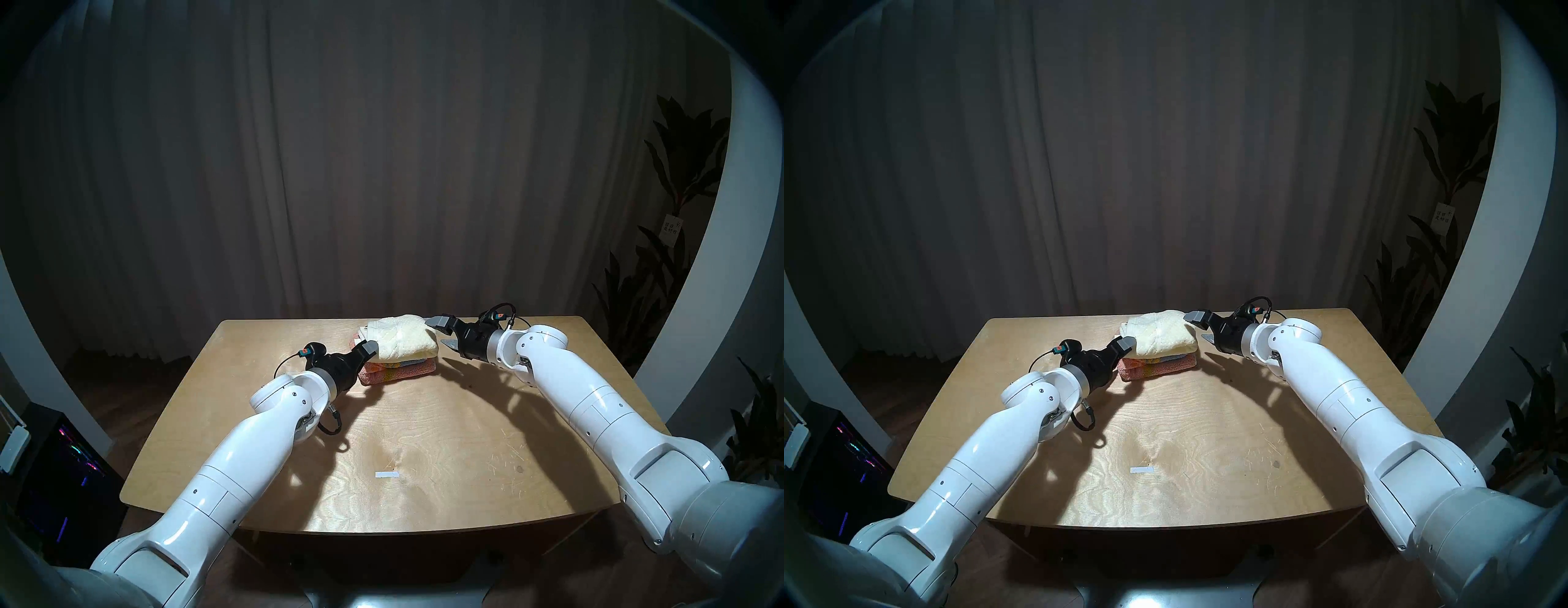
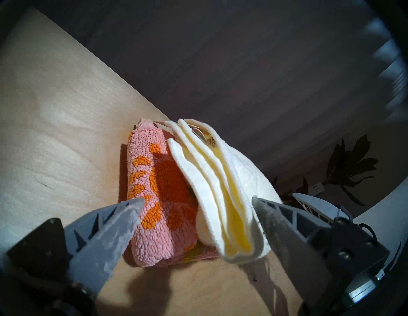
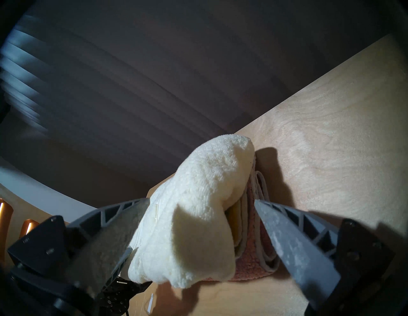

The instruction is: Fold each towel twice and stack them on table

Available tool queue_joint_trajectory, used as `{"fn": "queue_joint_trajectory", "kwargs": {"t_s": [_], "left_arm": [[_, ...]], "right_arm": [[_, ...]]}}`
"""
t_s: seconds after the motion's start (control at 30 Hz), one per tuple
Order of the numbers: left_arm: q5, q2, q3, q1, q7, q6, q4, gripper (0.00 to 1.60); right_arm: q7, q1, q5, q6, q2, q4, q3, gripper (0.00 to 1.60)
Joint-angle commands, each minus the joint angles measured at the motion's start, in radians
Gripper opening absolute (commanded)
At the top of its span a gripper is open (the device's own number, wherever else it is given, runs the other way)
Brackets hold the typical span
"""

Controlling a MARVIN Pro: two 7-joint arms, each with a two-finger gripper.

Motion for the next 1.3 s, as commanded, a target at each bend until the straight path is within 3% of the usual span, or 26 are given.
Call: {"fn": "queue_joint_trajectory", "kwargs": {"t_s": [0.0, 0.17, 0.47, 0.87, 1.27], "left_arm": [[0.057, 0.049, -0.034, 0.048, -0.007, -0.096, -0.122, 1.60], [0.125, 0.098, -0.050, 0.091, 0.023, -0.149, -0.187, 1.60], [0.273, 0.167, -0.034, 0.121, 0.076, -0.182, -0.201, 1.60], [0.447, 0.232, -0.022, 0.129, 0.145, -0.206, -0.207, 1.60], [0.624, 0.293, -0.021, 0.118, 0.223, -0.232, -0.214, 1.60]], "right_arm": [[0.044, 0.007, -0.031, -0.046, 0.077, -0.098, 0.025, 1.60], [0.046, -0.008, -0.098, -0.103, 0.122, -0.171, 0.011, 1.60], [0.027, -0.040, -0.208, -0.191, 0.134, -0.241, -0.017, 1.60], [-0.034, -0.092, -0.345, -0.293, 0.156, -0.268, -0.079, 1.60], [-0.132, -0.090, -0.491, -0.449, 0.189, -0.288, -0.081, 1.60]]}}
